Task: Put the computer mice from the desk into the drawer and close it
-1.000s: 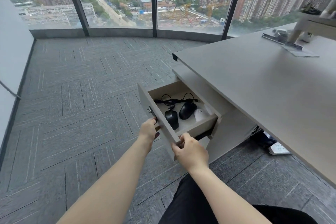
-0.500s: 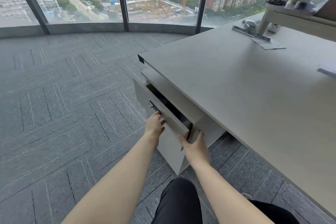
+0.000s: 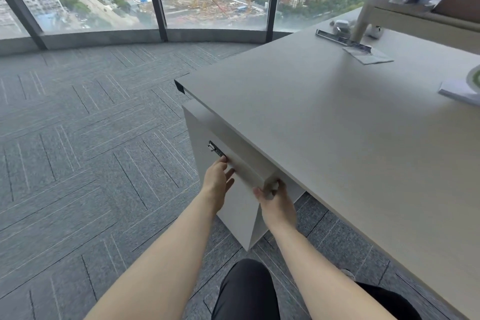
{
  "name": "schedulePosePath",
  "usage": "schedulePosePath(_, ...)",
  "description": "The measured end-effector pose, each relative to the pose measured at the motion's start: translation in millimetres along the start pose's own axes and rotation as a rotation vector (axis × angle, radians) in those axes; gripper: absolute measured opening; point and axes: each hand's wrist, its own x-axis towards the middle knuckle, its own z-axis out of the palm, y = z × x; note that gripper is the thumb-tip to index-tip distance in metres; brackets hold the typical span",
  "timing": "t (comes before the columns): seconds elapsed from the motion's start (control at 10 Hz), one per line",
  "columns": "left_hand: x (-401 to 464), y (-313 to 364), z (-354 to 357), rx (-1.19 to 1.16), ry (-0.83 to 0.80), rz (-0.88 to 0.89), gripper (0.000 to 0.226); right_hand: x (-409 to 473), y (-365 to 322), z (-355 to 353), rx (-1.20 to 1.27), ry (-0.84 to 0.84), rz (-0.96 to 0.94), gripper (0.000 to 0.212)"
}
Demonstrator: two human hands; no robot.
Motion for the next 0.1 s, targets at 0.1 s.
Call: schedulePosePath(0.1,-7.4,-1.7,1.9,0.059,0.003,0.020,0.048,0.7,-3.0,-8.0,-0.089,-0.066,0.038,0.066)
